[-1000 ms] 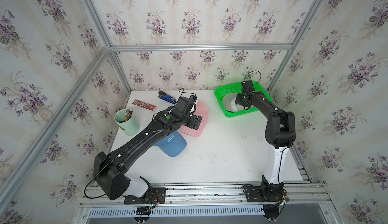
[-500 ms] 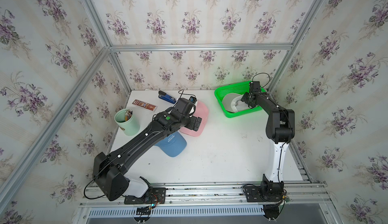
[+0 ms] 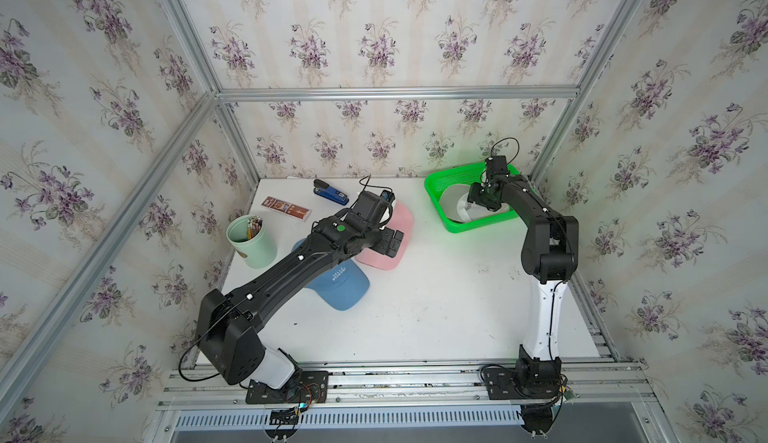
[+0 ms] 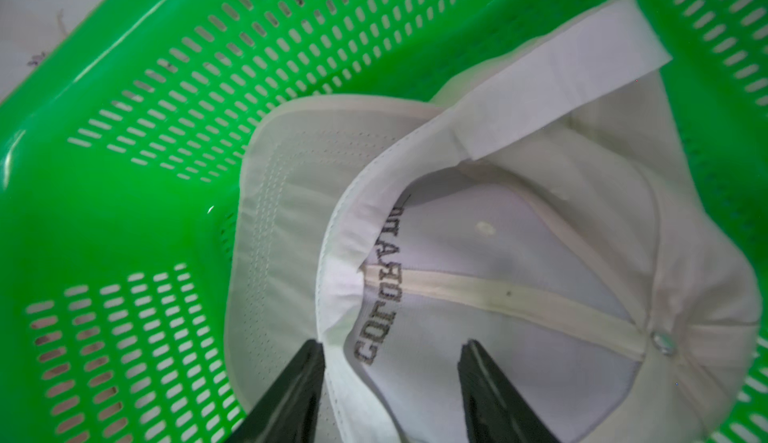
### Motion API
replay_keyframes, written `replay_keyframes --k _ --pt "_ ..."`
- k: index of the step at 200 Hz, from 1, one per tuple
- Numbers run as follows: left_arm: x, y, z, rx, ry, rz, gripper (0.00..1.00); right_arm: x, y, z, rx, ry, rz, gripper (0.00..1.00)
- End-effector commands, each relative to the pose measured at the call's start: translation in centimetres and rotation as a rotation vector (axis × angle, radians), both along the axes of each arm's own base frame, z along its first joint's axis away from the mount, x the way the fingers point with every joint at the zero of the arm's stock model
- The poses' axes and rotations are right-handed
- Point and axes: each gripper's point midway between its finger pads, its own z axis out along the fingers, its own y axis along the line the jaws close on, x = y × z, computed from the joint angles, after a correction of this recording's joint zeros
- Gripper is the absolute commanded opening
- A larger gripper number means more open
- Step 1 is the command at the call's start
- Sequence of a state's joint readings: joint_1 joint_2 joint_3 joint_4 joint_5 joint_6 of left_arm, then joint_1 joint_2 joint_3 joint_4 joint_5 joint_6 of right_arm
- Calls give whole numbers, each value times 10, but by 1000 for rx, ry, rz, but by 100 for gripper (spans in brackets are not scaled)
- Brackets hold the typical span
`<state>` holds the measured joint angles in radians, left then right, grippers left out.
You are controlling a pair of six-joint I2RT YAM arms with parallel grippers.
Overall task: Turn the baseball cap inside out
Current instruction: Move the basket to the center of the board, then pick up the baseball cap from the basket.
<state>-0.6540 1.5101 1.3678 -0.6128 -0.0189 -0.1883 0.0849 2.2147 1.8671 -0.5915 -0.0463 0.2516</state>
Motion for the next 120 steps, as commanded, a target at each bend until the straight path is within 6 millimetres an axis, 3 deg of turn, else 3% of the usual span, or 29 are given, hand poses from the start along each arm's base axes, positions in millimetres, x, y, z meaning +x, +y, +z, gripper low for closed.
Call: replay_keyframes --k 1,33,72,120 --pt "4 -3 3 -8 -13 -16 99 -26 19 4 9 31 122 56" --pt "6 -4 0 -7 -5 -16 99 -62 24 1 23 61 170 54" --pt "7 -3 -3 -3 1 -14 99 -103 18 -17 3 123 184 53" --pt "9 -10 -8 -20 20 -27 99 -162 -5 -38 -52 215 121 53"
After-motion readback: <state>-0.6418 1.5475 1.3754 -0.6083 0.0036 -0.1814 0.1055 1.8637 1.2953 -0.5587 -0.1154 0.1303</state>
